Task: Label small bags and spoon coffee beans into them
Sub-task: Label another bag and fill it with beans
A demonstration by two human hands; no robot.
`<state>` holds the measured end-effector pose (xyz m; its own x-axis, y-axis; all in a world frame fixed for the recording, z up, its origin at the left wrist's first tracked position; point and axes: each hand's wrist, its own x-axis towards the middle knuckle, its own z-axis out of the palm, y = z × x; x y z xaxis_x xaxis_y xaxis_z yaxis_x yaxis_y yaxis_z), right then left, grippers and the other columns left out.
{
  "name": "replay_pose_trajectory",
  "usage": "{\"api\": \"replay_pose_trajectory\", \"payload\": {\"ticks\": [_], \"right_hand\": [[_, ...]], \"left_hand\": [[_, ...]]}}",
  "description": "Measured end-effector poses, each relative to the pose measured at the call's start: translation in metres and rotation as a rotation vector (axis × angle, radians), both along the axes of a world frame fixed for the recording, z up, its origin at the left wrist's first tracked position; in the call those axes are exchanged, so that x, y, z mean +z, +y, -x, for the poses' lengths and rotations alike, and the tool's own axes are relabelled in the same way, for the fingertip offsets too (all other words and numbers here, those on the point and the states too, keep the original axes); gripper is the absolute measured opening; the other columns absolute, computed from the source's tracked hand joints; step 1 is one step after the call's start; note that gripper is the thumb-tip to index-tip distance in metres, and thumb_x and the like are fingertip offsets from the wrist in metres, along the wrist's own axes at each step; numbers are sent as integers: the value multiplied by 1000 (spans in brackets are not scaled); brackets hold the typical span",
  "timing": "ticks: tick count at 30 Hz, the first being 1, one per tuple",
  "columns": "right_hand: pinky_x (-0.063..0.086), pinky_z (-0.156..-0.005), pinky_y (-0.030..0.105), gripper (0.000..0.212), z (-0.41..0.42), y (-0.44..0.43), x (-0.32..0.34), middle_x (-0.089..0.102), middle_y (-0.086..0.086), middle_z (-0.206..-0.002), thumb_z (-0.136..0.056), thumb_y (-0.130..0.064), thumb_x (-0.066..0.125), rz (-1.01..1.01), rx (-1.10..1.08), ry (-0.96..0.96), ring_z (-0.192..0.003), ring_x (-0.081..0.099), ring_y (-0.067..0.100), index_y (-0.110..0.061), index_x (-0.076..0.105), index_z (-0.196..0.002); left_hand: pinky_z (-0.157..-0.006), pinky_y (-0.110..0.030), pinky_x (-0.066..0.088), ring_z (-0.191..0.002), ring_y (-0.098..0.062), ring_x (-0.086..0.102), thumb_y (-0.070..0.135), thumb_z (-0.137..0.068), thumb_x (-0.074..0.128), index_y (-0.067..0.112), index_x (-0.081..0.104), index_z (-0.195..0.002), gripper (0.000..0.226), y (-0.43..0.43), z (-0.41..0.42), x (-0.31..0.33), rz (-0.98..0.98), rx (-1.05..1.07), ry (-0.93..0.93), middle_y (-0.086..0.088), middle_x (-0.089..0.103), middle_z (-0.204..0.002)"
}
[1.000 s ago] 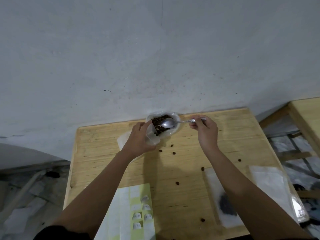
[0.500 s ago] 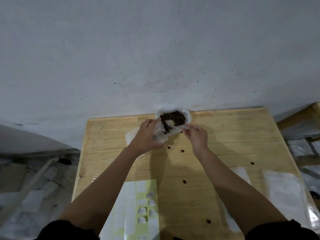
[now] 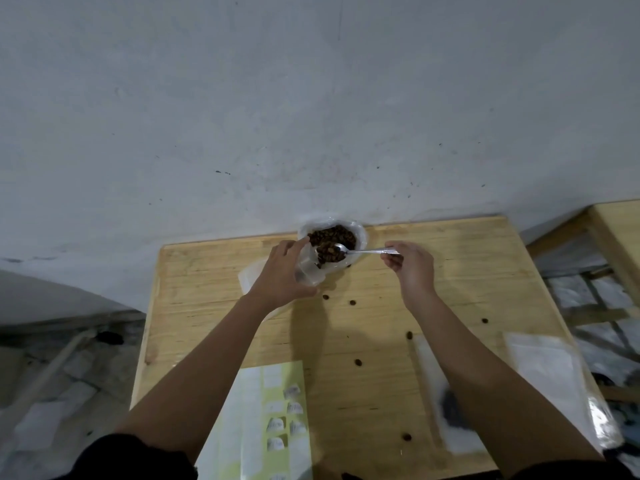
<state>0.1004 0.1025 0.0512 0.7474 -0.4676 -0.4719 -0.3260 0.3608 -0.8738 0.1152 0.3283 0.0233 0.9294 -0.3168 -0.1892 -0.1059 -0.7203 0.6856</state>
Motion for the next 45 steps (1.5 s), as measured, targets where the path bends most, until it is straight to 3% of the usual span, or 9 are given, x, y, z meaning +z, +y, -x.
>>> {"api": "replay_pose_trajectory", "payload": {"ticks": [6, 14, 17, 20, 27, 32, 35, 42, 45], "right_hand": [[51, -60, 18, 25, 13, -1, 10, 66, 2, -65, -93, -3, 51, 240, 293, -174, -60, 61, 12, -11, 67, -76], [55, -74, 23, 16, 10, -11, 2, 66, 4, -77, -93, -9, 53, 338, 170, -158, -75, 64, 19, -9, 69, -89], [55, -80, 28, 19, 9, -2, -11, 67, 3, -79, -94, -13, 55, 386, 162, -124, -77, 66, 15, -3, 68, -103], [56, -79, 23, 22, 7, 12, -19, 67, 8, -84, -95, -13, 53, 424, 159, -97, -75, 65, 9, -1, 66, -108], [56, -78, 23, 14, 1, 37, -34, 66, 10, -84, -94, -8, 53, 87, 152, 33, -81, 66, 19, -1, 65, -95], [54, -83, 28, 15, -9, 48, -35, 64, 14, -85, -91, -1, 53, -186, 12, 150, -78, 64, 19, -3, 63, -80], [52, -85, 28, 17, -12, 46, -32, 62, 12, -82, -91, 0, 53, -230, -35, 171, -77, 63, 18, -3, 63, -78], [55, -61, 17, 19, -5, 25, -16, 61, 10, -78, -91, 0, 52, -178, -120, 83, -70, 63, 15, -2, 63, -76], [56, -63, 19, 18, 2, 15, -4, 62, 9, -76, -90, 0, 53, -109, -116, 38, -66, 63, 15, -2, 64, -76]], "left_hand": [[-106, -40, 33, -130, -23, 27, 32, -64, 82, 22, 26, -145, 99, -1, 0, -1, -36, -12, -5, -6, 31, -140], [-108, -40, 30, -130, -21, 26, 37, -64, 83, 25, 26, -145, 100, 1, 2, -3, -21, 7, 7, -3, 30, -141], [-107, -38, 30, -130, -19, 25, 37, -65, 81, 26, 26, -145, 98, 2, 3, -5, -13, 9, 10, -2, 30, -141], [-106, -35, 30, -130, -18, 26, 35, -66, 80, 26, 26, -145, 96, 2, 5, -5, 2, 9, 10, -1, 30, -140], [-106, -35, 31, -130, -18, 26, 32, -68, 81, 26, 27, -144, 93, 3, 6, -3, 39, -5, 18, 0, 31, -141], [-106, -34, 30, -130, -17, 26, 32, -68, 81, 26, 28, -144, 93, 5, 6, -3, 61, -6, 30, 0, 31, -141], [-106, -35, 30, -131, -17, 24, 32, -68, 81, 27, 27, -144, 93, 5, 5, -3, 52, -5, 33, 1, 29, -142], [-106, -35, 29, -131, -17, 25, 33, -66, 81, 27, 26, -145, 96, 4, 4, -4, 30, 1, 20, 0, 30, -141], [-103, -33, 29, -130, -19, 26, 33, -65, 82, 25, 26, -144, 97, 3, 4, -4, 16, 5, 3, -1, 30, -141]]}}
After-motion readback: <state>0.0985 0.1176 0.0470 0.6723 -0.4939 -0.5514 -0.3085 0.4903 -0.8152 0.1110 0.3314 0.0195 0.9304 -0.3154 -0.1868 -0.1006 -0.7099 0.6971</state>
